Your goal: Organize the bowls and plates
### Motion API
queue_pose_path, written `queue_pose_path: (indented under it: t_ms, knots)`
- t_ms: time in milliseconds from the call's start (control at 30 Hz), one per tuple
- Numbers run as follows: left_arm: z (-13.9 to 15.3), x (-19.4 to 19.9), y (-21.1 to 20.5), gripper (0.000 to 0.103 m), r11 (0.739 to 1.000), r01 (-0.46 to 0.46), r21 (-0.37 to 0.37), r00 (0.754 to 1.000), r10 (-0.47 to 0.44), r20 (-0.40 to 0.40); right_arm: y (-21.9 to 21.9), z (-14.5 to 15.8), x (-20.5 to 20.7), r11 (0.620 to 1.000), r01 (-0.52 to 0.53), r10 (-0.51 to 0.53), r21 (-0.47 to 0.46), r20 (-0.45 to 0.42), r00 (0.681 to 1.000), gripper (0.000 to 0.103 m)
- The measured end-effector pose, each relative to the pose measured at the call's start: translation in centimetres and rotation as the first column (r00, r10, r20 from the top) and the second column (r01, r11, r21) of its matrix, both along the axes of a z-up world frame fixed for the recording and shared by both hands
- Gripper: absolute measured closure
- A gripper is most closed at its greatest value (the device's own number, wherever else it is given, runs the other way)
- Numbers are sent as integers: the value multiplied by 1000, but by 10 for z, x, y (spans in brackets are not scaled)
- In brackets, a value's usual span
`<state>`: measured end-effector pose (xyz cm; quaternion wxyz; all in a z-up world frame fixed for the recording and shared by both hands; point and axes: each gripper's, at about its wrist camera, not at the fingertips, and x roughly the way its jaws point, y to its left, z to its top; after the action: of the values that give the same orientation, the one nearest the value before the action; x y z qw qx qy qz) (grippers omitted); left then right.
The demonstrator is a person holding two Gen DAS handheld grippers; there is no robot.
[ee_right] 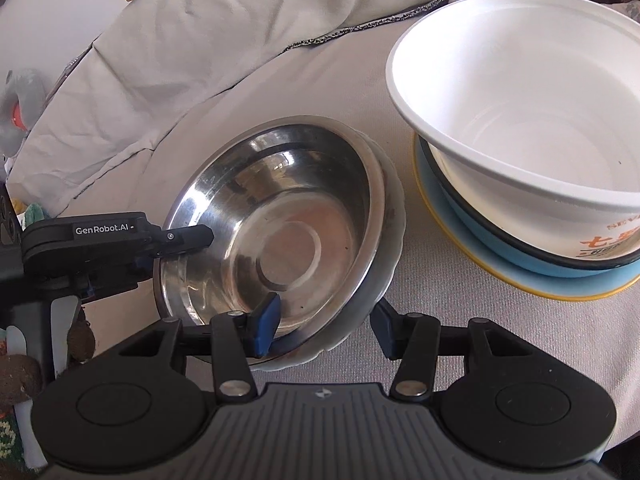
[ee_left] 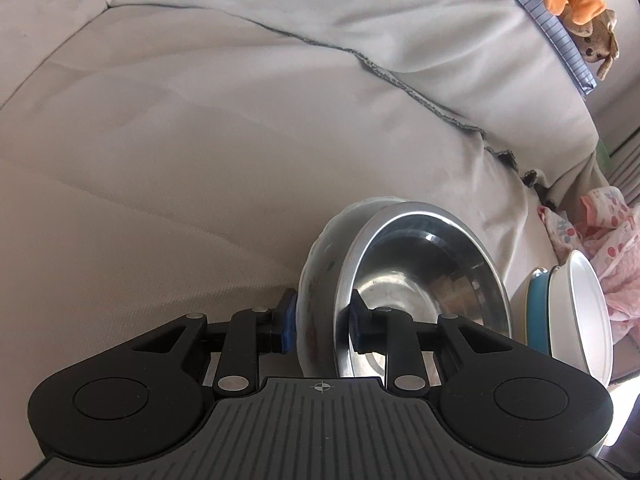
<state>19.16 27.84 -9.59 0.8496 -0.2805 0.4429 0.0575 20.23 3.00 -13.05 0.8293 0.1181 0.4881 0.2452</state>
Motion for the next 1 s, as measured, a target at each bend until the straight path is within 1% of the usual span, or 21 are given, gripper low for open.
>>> queue_pose_path:
  t_ms: [33,100,133,200,233,333,400,467,500,533,567,600,633,667,700,767,833,867,900,1000]
  knots:
    - [4,-2,-4,75,1000,-6,26,1000,6,-3,-4,0,-1,1000,-11,10,12,2,1000,53]
    - [16,-10,-15,74,994,-24,107,1000,24,9,-13,5,-5,999,-22,22,33,17,1000,53]
    - [23,-15,-20,74,989,-40,142,999,37,22,-17,8,-9,999,-30,29,42,28,999,53]
    - [39,-31,-33,74,980,-82,182,995,71,64,-31,19,-17,996,-65,61,69,47,997,53]
    - [45,-38,-39,74,978,-95,184,993,81,85,-37,25,-21,993,-85,80,78,57,995,53]
    - [70,-56,-64,74,985,-99,141,981,73,180,-63,47,-38,987,-127,115,103,116,987,53]
    - [93,-60,-89,74,981,-80,176,969,35,244,-82,66,-50,984,-142,120,106,188,975,53]
    - [117,-61,-114,76,978,-44,206,951,-22,308,-106,91,-57,995,-79,57,67,286,957,53]
    - [128,-61,-126,78,980,-18,198,938,-52,344,-119,101,-59,998,-33,15,51,327,945,50]
    - [136,-59,-136,81,985,16,170,925,-79,372,-131,110,-57,999,5,-18,37,356,934,42]
    - [139,-56,-144,82,990,57,130,916,-104,388,-143,117,-56,999,33,-44,35,372,927,40]
    - [141,-53,-152,82,992,98,83,909,-123,398,-158,123,-54,997,63,-76,47,381,921,40]
    - [141,-51,-162,84,990,137,31,903,-138,406,-170,126,-51,993,95,-113,64,382,917,40]
    - [140,-49,-170,86,986,165,0,900,-151,410,-182,128,-51,989,123,-147,86,383,912,40]
    - [139,-47,-180,87,982,191,-11,898,-170,406,-192,129,-51,984,141,-172,108,385,907,40]
    - [140,-46,-197,87,976,218,15,893,-206,400,-206,127,-50,976,165,-208,143,379,901,40]
    - [143,-42,-217,87,974,214,80,901,-228,370,-213,123,-51,972,172,-220,157,376,900,40]
    - [147,-40,-225,87,971,213,112,905,-239,353,-214,122,-53,973,171,-218,152,380,899,40]
    - [150,-39,-231,87,965,221,142,903,-257,344,-216,121,-53,975,170,-213,143,392,895,40]
    - [156,-43,-234,86,951,253,175,883,-301,360,-215,128,-55,976,199,-216,85,445,869,40]
